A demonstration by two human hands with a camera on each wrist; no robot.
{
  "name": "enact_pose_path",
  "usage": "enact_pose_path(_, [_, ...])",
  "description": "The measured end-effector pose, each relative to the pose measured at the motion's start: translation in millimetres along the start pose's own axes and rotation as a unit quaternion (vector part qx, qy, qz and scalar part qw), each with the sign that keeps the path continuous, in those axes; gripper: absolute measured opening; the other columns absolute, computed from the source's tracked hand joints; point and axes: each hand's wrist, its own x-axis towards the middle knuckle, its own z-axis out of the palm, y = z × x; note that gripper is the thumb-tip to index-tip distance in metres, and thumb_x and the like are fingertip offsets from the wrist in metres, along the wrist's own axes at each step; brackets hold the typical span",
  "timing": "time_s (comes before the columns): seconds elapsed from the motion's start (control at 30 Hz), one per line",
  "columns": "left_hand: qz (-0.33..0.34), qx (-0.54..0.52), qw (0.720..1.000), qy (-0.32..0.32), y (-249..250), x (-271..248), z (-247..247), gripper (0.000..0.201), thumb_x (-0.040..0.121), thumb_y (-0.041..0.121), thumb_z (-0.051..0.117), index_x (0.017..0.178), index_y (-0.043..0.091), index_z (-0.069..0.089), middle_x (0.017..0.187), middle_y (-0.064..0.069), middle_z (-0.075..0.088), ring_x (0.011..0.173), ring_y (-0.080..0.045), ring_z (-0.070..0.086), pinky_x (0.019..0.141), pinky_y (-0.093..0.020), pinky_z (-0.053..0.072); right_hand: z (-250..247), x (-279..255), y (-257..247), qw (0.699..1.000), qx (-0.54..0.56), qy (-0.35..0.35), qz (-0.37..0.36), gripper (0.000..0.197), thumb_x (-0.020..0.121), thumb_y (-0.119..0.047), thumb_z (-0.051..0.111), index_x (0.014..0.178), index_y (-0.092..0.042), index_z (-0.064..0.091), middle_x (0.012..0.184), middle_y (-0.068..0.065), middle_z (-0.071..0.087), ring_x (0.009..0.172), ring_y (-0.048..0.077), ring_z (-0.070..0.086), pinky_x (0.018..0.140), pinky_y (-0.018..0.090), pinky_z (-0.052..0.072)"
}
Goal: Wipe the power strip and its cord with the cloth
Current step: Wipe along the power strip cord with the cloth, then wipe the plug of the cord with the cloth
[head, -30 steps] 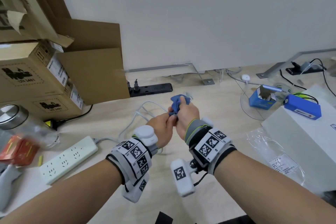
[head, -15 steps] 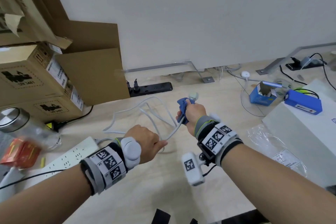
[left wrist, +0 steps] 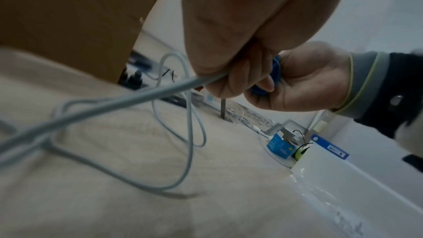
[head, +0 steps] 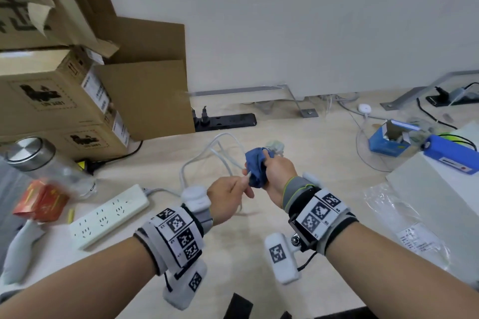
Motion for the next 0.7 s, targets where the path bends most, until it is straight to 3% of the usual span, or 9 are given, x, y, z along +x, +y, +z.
enact_pose_path(0.1, [-0.006,-0.004,1.000,-0.009,0.8,1.3,-9.3,0.032,0.099,0.028,0.041,0.081,0.026,0.067,0.046,0.008,0.045,0.044,-0.007,0.042,0.051,-0.025,0.036,-3.6,3.4,7.9,0.999,-0.051,-0.006,-0.014,0.020,0.094,-0.024,0.047,0.088,-0.009,0.058,0.096,0.018,0.063,0.085,0.032,0.063,0.081,0.047,0.054])
enact_pose_path(0.2, [-0.082,-0.149,0.985,-0.040,11.8,0.5,-17.5,0.021,0.099,0.020,0.041,0.102,0.008,0.058,0.060,-0.008,0.057,0.046,-0.016,0.049,0.044,-0.024,0.040,-6.2,0.4,14.9,0.979,-0.175,-0.047,-0.094,0.020,0.095,-0.022,0.047,0.077,-0.016,0.054,0.085,0.010,0.060,0.075,0.023,0.056,0.073,0.034,0.047])
enact_pose_path(0.27, [-0.124,-0.236,0.963,-0.031,19.9,2.8,-23.1,0.027,0.099,0.026,0.042,0.099,0.005,0.058,0.063,-0.011,0.057,0.045,-0.018,0.045,0.042,-0.023,0.036,-11.3,-2.3,18.9,0.938,-0.296,-0.074,-0.166,0.023,0.096,-0.024,0.047,0.073,-0.019,0.050,0.078,0.004,0.057,0.073,0.020,0.052,0.073,0.032,0.043])
enact_pose_path(0.33, [-0.144,-0.256,0.956,0.003,23.6,8.0,-26.3,0.039,0.098,0.041,0.039,0.096,0.010,0.063,0.054,-0.006,0.048,0.040,-0.013,0.033,0.038,-0.019,0.025,-19.7,-3.2,23.2,0.916,-0.334,-0.115,-0.188,0.023,0.094,-0.028,0.047,0.074,-0.017,0.051,0.077,0.004,0.059,0.073,0.021,0.053,0.075,0.037,0.048])
enact_pose_path(0.37, [-0.139,-0.240,0.961,0.021,23.0,9.9,-26.9,0.040,0.098,0.042,0.038,0.098,0.013,0.064,0.051,-0.004,0.042,0.038,-0.012,0.029,0.037,-0.018,0.021,-24.7,-4.1,23.7,0.918,-0.328,-0.125,-0.186,0.023,0.093,-0.028,0.046,0.078,-0.013,0.053,0.078,0.005,0.060,0.073,0.022,0.053,0.073,0.039,0.049])
enact_pose_path(0.43, [-0.116,-0.208,0.970,0.040,21.6,11.7,-26.1,0.032,0.100,0.032,0.038,0.103,0.014,0.064,0.050,-0.004,0.042,0.036,-0.011,0.030,0.036,-0.018,0.022,-36.7,-3.3,21.3,0.930,-0.291,-0.143,-0.172,0.022,0.095,-0.020,0.043,0.078,-0.008,0.052,0.074,0.006,0.057,0.065,0.022,0.048,0.062,0.034,0.044])
enact_pose_path(0.5, [-0.104,-0.209,0.972,0.033,22.2,11.3,-25.6,0.024,0.099,0.017,0.040,0.104,0.009,0.062,0.060,-0.007,0.057,0.039,-0.011,0.042,0.037,-0.020,0.032,-48.3,-7.7,13.4,0.939,-0.247,-0.159,-0.176,0.025,0.098,-0.010,0.038,0.075,-0.006,0.048,0.069,0.009,0.052,0.056,0.019,0.040,0.055,0.026,0.037])
enact_pose_path(0.57, [-0.111,-0.232,0.966,0.013,22.4,12.1,-25.0,0.020,0.098,0.010,0.040,0.103,0.007,0.058,0.074,-0.006,0.066,0.044,-0.012,0.044,0.040,-0.021,0.033,-59.3,-6.8,4.7,0.947,-0.215,-0.129,-0.200,0.025,0.100,-0.009,0.038,0.076,-0.005,0.048,0.069,0.010,0.052,0.054,0.018,0.038,0.055,0.025,0.035])
enact_pose_path(0.7, [-0.118,-0.281,0.952,0.001,23.6,12.6,-23.4,0.025,0.100,0.029,0.040,0.104,0.016,0.060,0.053,-0.003,0.045,0.040,-0.012,0.024,0.039,-0.018,0.017,-70.0,-2.1,-13.5,0.951,-0.168,-0.015,-0.257,0.024,0.094,-0.024,0.048,0.072,-0.013,0.050,0.076,0.011,0.056,0.063,0.018,0.044,0.063,0.032,0.038])
